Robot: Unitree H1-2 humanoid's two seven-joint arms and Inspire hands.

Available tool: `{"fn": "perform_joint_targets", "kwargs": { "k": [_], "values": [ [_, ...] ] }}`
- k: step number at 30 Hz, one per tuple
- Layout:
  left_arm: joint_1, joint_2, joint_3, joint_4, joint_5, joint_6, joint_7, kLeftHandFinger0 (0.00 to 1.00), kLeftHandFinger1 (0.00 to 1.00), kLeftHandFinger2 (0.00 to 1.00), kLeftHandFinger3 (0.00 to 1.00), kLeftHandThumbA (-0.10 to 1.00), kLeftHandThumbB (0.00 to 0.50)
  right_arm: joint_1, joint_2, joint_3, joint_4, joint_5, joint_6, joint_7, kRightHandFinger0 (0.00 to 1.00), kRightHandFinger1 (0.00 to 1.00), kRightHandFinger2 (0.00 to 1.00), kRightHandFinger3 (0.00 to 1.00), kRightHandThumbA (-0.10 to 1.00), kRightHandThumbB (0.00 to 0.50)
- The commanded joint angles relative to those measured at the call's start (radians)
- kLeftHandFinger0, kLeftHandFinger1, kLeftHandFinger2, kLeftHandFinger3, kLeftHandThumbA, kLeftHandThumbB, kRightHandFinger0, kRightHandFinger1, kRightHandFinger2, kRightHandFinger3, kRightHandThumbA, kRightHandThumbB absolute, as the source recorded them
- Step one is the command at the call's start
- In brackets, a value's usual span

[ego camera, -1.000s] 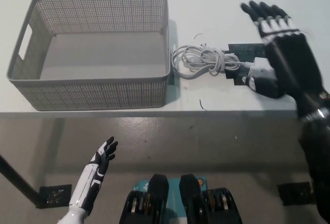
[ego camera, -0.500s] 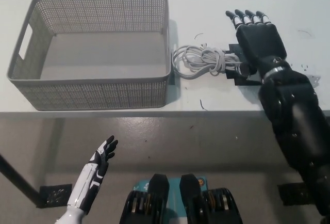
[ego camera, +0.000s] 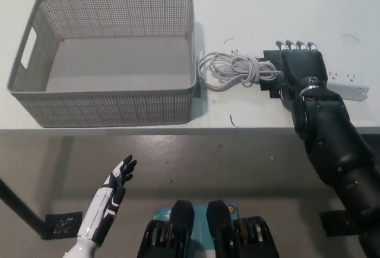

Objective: Use the right hand to pick up a power strip and put it into a container on the left side

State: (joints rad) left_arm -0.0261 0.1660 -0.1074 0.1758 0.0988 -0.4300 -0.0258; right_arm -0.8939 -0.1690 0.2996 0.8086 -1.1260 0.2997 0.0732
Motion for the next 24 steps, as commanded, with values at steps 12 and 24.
{"fn": "perform_joint_targets", "kwargs": {
  "k": [12, 24],
  "values": [
    [-0.002, 0.024, -0.005, -0.025, 0.005, -0.040, 0.010, 1.00, 1.00, 1.00, 1.00, 1.00, 0.235, -0.143, 0.062, -0.022, 0.365, 0.137, -0.423, -1.120, 0.01, 0.13, 0.33, 0.41, -0.09, 0.183],
    [-0.012, 0.029, -0.002, -0.024, 0.009, -0.040, 0.004, 1.00, 1.00, 1.00, 1.00, 1.00, 0.227, -0.181, 0.063, -0.036, 0.387, 0.185, -0.580, -1.167, 0.00, 0.01, 0.57, 0.68, -0.10, 0.180]
  ]
}}
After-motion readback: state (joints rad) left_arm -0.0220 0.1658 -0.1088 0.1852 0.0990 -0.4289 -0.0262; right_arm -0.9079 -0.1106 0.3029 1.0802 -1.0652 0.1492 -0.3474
